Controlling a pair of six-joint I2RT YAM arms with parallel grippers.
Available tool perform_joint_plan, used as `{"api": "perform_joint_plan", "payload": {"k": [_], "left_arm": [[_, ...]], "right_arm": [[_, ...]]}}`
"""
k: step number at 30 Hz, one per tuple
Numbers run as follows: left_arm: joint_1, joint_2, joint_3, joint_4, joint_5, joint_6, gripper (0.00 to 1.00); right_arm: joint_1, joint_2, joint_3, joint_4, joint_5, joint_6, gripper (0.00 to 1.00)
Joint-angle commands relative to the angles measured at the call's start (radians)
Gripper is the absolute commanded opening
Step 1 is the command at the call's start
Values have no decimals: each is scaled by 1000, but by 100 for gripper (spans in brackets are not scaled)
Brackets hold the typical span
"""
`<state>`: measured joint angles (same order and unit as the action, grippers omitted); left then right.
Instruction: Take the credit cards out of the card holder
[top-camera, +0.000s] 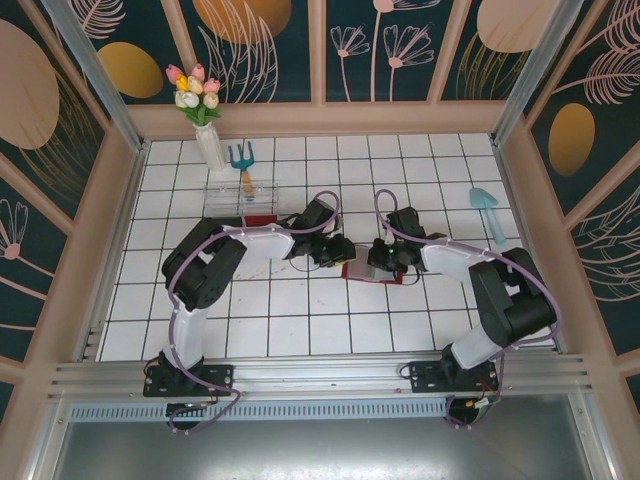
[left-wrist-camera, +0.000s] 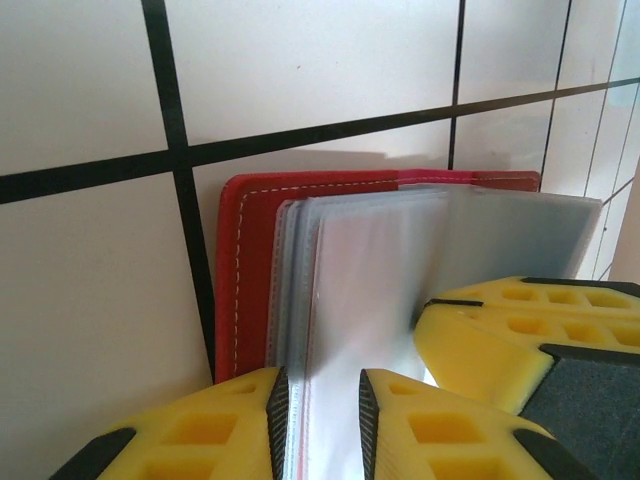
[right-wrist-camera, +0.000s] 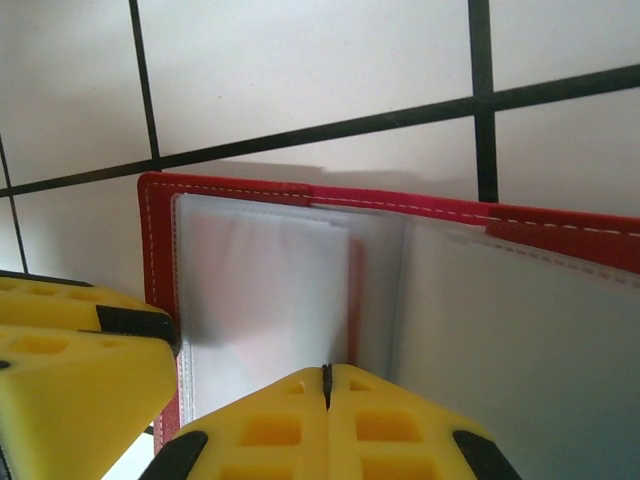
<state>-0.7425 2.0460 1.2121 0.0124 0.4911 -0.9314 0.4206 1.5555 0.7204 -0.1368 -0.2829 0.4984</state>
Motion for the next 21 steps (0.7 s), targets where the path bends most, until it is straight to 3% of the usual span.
{"api": "perform_joint_plan", "payload": {"k": [1,8,14,21], "left_arm": [[-3,25,24,15,25,14,28],[-4,18,21,9,19,17,28],[-4,-7,23,49,41,12,17],[-4,0,24,76,69,6,16]], "right_arm": [[5,-9,-1,-51,22,-18,0],[4,5,-7,-67,47,-18,0],[3,-18,-8,-73,70,-14,1],[3,-9,-13,-47,39,-9,1]]}}
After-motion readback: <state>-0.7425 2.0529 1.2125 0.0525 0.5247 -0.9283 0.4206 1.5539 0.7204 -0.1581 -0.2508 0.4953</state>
